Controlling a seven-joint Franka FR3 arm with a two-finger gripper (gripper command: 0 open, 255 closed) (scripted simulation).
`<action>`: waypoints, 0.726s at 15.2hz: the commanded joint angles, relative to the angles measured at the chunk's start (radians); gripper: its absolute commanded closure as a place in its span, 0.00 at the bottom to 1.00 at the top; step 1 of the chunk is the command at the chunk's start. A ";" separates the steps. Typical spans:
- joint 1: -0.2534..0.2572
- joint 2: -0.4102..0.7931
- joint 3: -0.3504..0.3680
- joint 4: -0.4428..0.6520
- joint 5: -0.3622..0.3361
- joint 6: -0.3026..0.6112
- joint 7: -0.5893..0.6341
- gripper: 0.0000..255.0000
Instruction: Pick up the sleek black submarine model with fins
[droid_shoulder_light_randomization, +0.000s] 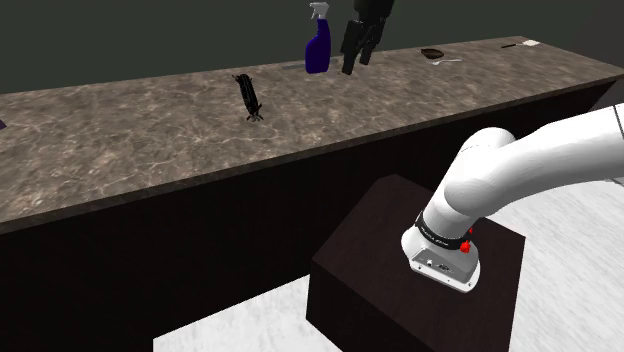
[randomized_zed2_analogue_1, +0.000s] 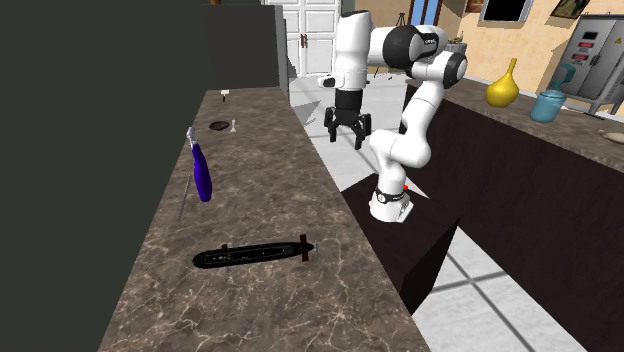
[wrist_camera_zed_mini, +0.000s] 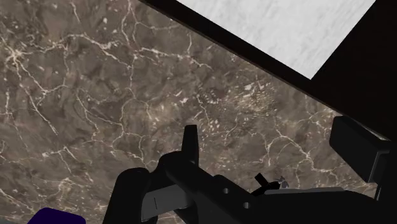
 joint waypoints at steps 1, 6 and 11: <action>0.000 0.000 0.000 0.000 0.000 0.000 0.000 0.00; -0.016 0.187 0.064 0.082 0.030 0.089 0.144 0.00; -0.034 0.386 0.114 0.201 0.036 0.152 0.284 0.00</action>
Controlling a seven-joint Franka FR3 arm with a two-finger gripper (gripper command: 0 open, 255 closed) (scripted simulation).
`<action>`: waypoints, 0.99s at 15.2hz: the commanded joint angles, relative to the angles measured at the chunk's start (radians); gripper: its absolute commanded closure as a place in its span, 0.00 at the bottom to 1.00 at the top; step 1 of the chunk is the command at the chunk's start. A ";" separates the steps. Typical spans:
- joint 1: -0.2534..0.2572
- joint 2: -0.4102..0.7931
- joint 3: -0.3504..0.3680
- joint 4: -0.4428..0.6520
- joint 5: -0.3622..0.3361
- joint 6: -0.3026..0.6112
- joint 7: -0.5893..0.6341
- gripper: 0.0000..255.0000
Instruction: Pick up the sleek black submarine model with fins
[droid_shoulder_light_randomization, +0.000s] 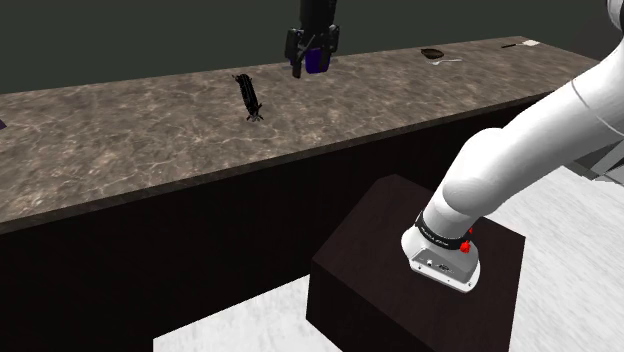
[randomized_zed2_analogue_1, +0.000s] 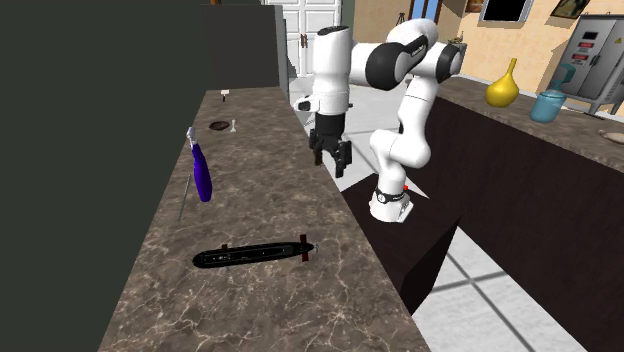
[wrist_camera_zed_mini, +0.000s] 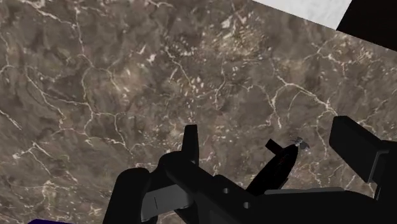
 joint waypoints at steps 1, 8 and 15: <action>-0.006 0.086 0.019 0.051 0.000 0.027 0.061 0.00; -0.018 0.376 0.052 0.285 -0.027 0.057 0.251 0.00; -0.010 0.682 0.044 0.599 -0.060 0.020 0.418 0.00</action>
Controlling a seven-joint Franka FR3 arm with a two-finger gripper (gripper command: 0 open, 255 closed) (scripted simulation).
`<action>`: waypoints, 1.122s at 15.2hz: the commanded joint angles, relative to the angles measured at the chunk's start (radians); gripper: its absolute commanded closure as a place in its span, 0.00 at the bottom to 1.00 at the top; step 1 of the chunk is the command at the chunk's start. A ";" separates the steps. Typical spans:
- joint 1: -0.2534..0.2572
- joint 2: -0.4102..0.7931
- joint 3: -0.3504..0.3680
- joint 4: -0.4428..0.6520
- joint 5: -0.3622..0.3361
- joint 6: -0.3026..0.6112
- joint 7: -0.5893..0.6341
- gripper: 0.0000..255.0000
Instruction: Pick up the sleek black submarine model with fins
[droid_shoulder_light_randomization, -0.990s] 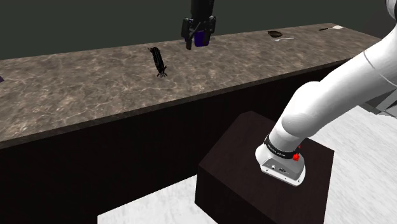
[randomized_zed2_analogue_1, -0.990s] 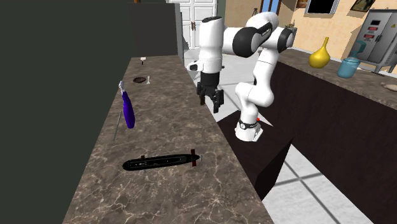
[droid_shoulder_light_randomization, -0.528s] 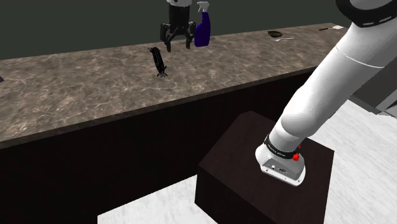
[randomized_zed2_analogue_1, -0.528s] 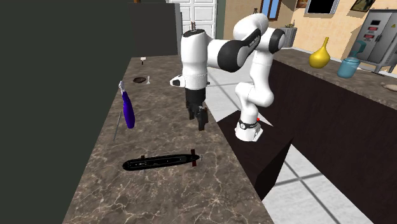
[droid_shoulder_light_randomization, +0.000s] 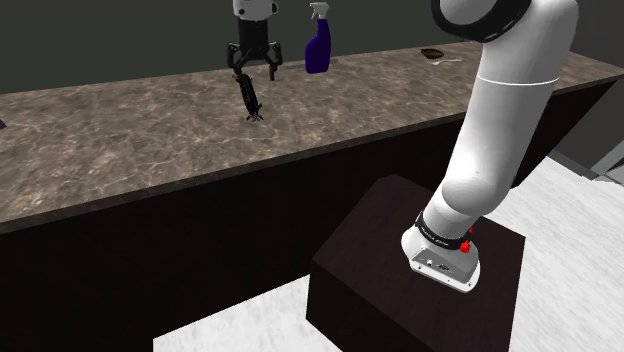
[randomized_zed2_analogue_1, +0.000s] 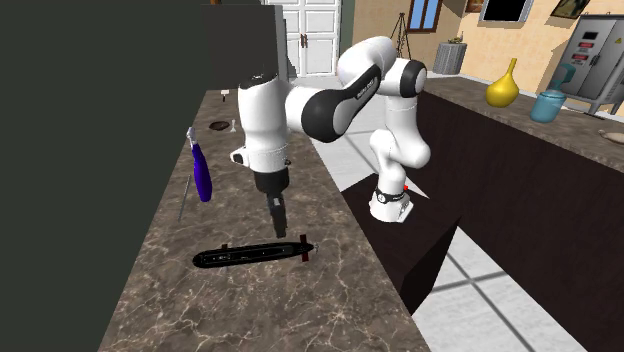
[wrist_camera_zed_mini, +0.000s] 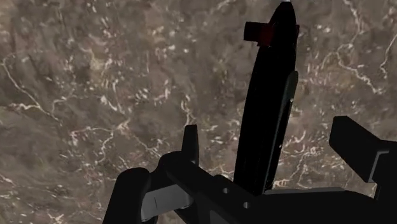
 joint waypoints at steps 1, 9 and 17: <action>0.003 0.090 -0.007 0.103 -0.007 -0.022 0.044 0.00; 0.009 0.238 -0.022 0.234 -0.013 -0.016 0.102 0.00; 0.008 0.243 -0.023 0.192 -0.013 0.030 0.099 1.00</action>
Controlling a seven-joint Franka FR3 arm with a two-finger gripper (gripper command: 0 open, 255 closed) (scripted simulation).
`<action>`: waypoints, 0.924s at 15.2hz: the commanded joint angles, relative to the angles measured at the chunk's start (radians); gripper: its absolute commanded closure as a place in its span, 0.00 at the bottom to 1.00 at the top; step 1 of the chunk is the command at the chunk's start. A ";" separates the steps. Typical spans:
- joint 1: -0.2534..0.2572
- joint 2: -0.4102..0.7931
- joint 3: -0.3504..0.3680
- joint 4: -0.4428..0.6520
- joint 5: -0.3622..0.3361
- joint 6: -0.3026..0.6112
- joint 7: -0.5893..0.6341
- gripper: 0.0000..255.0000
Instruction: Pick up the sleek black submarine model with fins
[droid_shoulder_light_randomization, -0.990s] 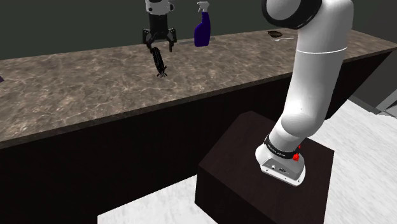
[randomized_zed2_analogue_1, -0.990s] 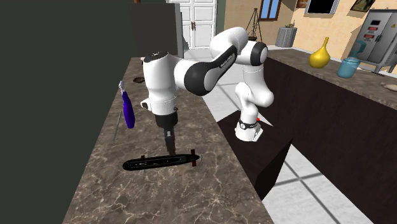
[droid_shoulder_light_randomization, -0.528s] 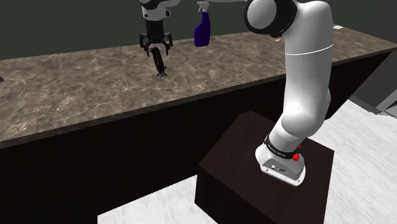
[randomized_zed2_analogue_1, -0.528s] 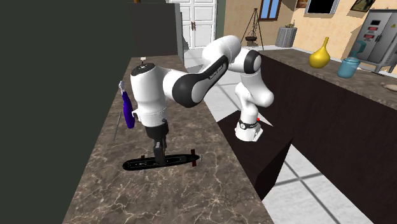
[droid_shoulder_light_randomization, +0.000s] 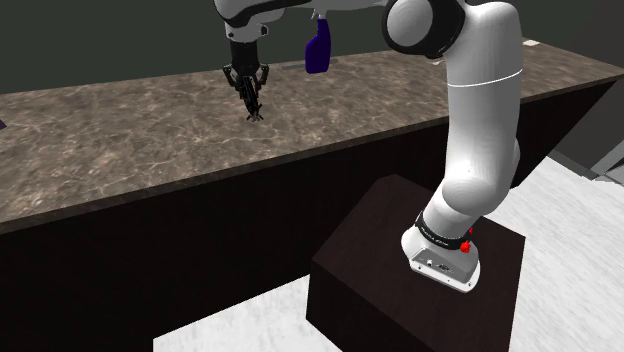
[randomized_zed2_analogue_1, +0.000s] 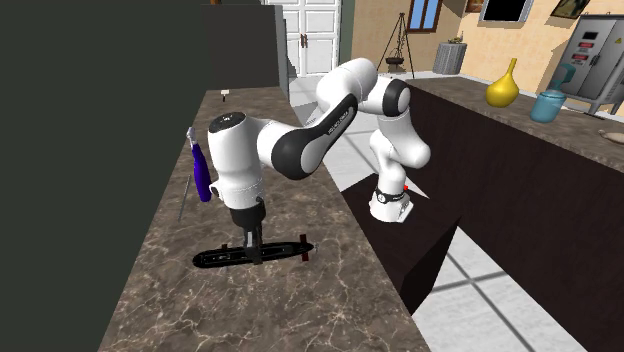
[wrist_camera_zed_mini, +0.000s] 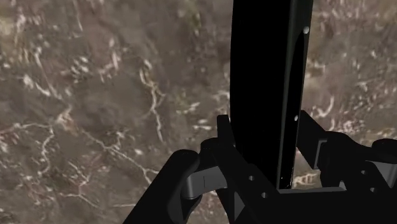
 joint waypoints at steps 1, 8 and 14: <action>0.000 0.000 0.000 0.000 0.000 0.001 0.000 1.00; 0.000 -0.002 0.000 0.010 0.000 -0.012 0.001 1.00; 0.002 -0.004 0.001 0.087 0.000 -0.091 0.004 1.00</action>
